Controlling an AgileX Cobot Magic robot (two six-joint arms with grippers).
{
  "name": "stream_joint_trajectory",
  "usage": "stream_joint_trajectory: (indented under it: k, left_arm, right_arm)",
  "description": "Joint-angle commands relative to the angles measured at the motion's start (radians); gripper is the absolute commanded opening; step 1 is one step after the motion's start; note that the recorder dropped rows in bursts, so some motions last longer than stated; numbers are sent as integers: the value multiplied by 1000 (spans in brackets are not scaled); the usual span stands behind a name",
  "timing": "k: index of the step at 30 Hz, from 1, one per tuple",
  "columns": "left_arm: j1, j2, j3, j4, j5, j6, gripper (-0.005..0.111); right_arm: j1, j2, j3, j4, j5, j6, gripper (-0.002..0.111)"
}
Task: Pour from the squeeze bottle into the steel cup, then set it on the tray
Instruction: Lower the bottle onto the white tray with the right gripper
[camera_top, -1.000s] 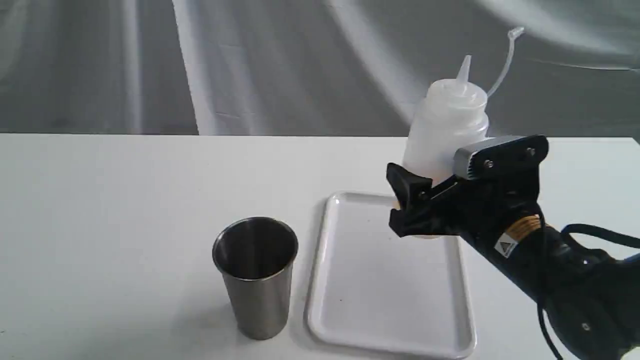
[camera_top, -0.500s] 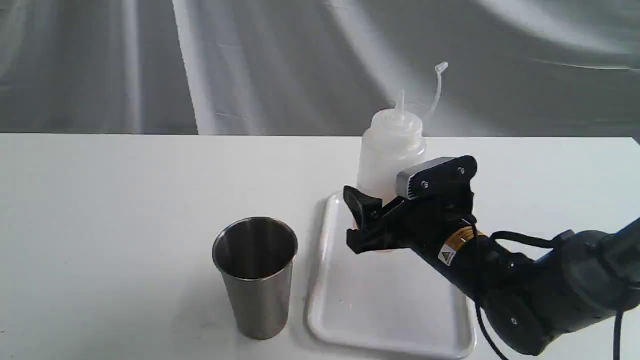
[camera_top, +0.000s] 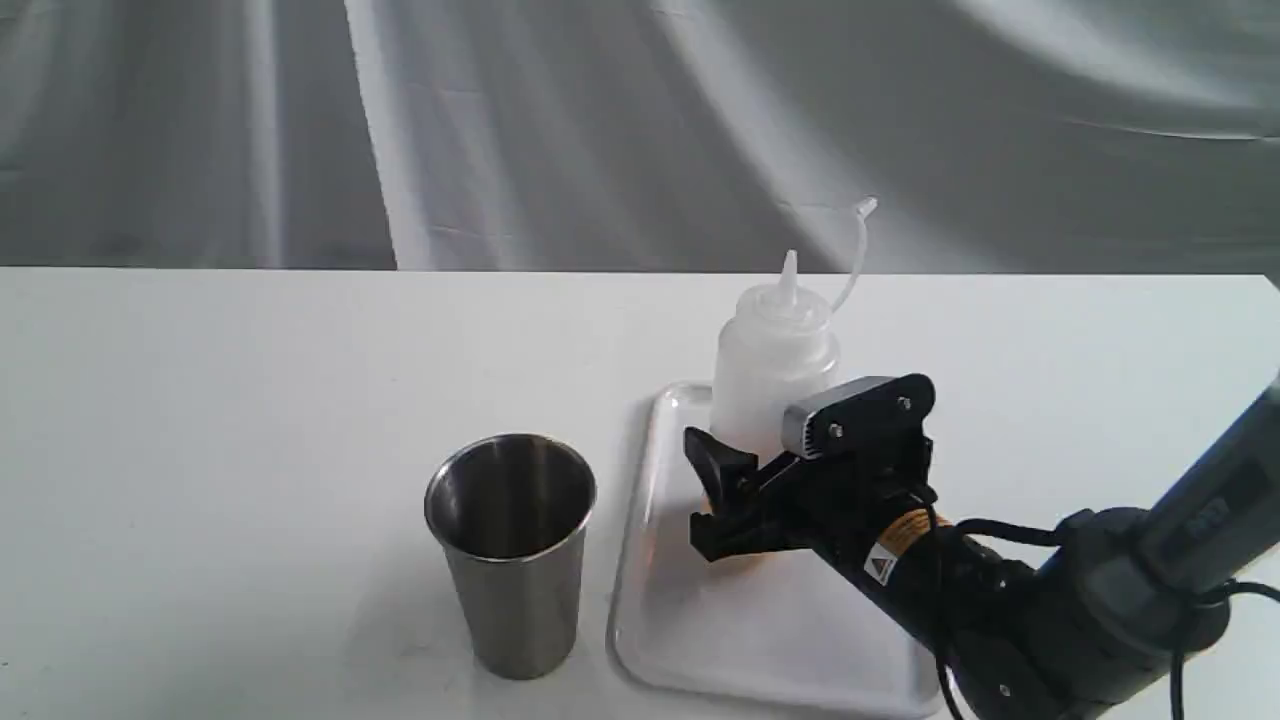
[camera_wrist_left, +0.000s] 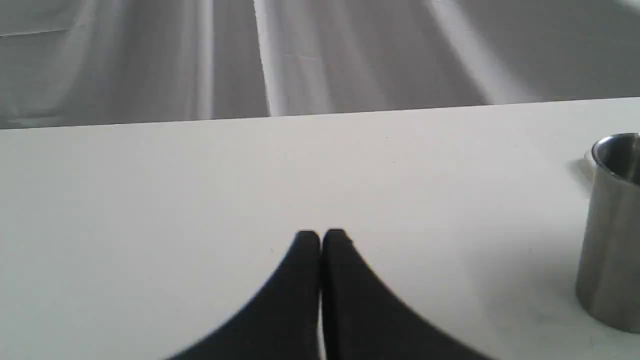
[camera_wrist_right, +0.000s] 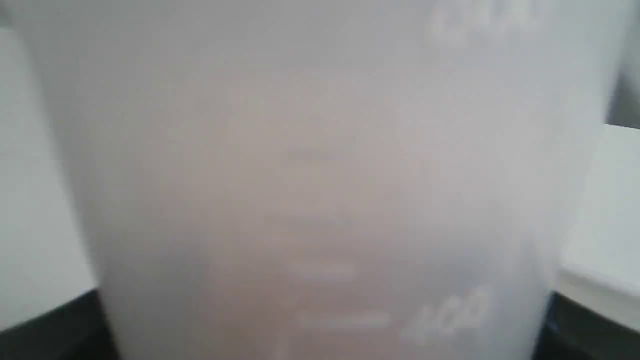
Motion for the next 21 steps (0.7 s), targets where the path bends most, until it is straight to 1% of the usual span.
stream_joint_trajectory:
  k: [1, 21]
  left_arm:
    - [2, -3, 4, -1, -8, -4, 0]
    - [2, -3, 4, -1, -8, -4, 0]
  right_arm:
    - [1, 3, -7, -7, -55, 6, 0]
    - [1, 23, -7, -9, -58, 6, 0]
